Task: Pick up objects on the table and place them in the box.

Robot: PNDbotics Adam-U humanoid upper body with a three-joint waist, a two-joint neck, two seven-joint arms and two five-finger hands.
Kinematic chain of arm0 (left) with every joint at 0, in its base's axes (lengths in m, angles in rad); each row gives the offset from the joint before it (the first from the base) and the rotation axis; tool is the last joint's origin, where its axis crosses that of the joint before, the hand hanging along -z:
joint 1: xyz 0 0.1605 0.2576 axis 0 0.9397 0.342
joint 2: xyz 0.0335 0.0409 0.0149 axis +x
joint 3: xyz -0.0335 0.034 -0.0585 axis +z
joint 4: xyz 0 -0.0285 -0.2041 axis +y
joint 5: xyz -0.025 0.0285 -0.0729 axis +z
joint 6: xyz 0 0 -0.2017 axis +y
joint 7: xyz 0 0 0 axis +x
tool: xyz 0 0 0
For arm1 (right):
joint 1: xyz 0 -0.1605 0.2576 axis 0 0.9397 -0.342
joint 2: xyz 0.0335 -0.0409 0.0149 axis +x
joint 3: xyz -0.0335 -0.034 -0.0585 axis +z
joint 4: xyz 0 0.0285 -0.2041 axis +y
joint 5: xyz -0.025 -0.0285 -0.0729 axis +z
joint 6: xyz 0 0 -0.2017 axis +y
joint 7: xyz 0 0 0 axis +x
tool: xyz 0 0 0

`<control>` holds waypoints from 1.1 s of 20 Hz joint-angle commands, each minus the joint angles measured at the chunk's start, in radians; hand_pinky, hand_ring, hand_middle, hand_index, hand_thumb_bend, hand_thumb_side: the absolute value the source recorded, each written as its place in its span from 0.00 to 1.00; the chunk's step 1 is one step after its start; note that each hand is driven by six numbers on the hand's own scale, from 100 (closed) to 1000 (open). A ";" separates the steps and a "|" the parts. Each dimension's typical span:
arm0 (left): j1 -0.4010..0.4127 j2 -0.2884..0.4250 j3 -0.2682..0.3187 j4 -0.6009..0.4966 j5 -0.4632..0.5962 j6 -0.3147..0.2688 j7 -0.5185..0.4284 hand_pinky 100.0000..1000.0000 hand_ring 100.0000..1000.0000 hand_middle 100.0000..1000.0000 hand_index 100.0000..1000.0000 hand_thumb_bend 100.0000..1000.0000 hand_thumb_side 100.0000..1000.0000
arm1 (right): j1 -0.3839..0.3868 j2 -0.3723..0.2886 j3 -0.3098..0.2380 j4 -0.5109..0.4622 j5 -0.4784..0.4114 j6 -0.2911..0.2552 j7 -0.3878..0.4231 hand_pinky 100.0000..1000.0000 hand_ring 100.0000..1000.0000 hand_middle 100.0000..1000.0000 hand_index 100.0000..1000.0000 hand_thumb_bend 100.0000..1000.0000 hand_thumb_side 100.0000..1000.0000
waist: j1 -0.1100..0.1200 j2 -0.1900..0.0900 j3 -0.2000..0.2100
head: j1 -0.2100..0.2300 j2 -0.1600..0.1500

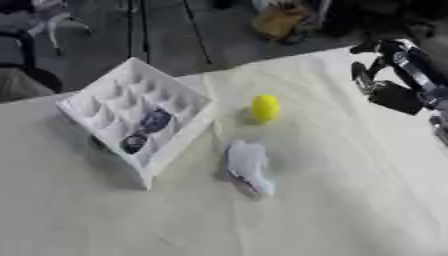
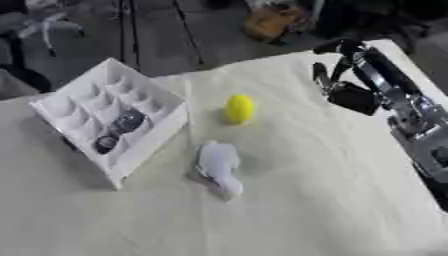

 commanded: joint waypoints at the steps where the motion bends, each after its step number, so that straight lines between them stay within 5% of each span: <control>1: -0.006 0.014 0.007 -0.020 0.006 -0.001 -0.006 0.63 0.59 0.72 0.80 0.09 1.00 | -0.014 -0.043 -0.010 -0.019 0.002 -0.017 0.010 0.65 0.45 0.81 0.85 0.12 0.60 | 0.009 0.001 -0.001 | -0.004 -0.011; 6: -0.006 0.014 0.009 -0.020 0.009 0.000 -0.011 0.63 0.61 0.73 0.81 0.11 1.00 | -0.016 -0.050 -0.008 -0.036 0.052 -0.061 0.059 0.66 0.48 0.84 0.88 0.34 0.48 | 0.009 0.002 0.000 | -0.007 -0.010; 9: -0.006 0.013 0.009 -0.020 0.010 0.001 -0.017 0.63 0.61 0.73 0.81 0.11 1.00 | -0.028 -0.043 -0.013 -0.030 0.093 -0.061 0.065 0.65 0.48 0.84 0.87 0.38 0.48 | 0.009 0.002 0.001 | -0.009 -0.011; 22: -0.006 0.016 0.008 -0.020 0.008 0.000 -0.021 0.63 0.60 0.73 0.81 0.11 1.00 | -0.058 -0.063 0.006 0.006 0.182 -0.077 0.156 0.65 0.48 0.80 0.84 0.34 0.51 | 0.006 0.004 0.007 | -0.026 -0.012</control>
